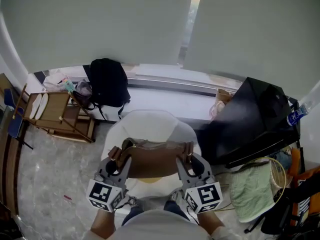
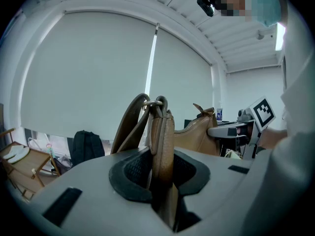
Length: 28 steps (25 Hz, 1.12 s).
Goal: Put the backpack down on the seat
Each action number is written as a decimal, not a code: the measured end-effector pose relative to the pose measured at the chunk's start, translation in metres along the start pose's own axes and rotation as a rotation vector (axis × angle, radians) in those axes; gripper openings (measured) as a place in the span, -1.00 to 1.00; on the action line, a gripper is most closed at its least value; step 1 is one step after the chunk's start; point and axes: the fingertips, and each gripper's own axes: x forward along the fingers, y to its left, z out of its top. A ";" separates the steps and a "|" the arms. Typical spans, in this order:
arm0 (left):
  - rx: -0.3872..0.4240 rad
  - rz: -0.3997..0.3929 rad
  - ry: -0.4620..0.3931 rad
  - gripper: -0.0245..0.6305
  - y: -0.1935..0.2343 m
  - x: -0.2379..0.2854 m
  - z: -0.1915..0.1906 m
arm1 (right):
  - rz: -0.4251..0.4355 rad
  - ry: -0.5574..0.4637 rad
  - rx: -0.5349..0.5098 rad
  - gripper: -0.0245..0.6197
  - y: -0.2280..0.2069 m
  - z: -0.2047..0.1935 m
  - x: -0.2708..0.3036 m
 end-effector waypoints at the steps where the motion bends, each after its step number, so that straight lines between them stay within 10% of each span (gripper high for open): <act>1: -0.006 0.001 0.005 -0.63 0.001 0.002 -0.003 | 0.001 0.005 0.000 -0.43 -0.001 -0.002 0.002; 28: -0.052 0.054 0.089 -0.63 0.021 0.067 -0.101 | -0.005 0.074 0.049 -0.43 -0.041 -0.108 0.060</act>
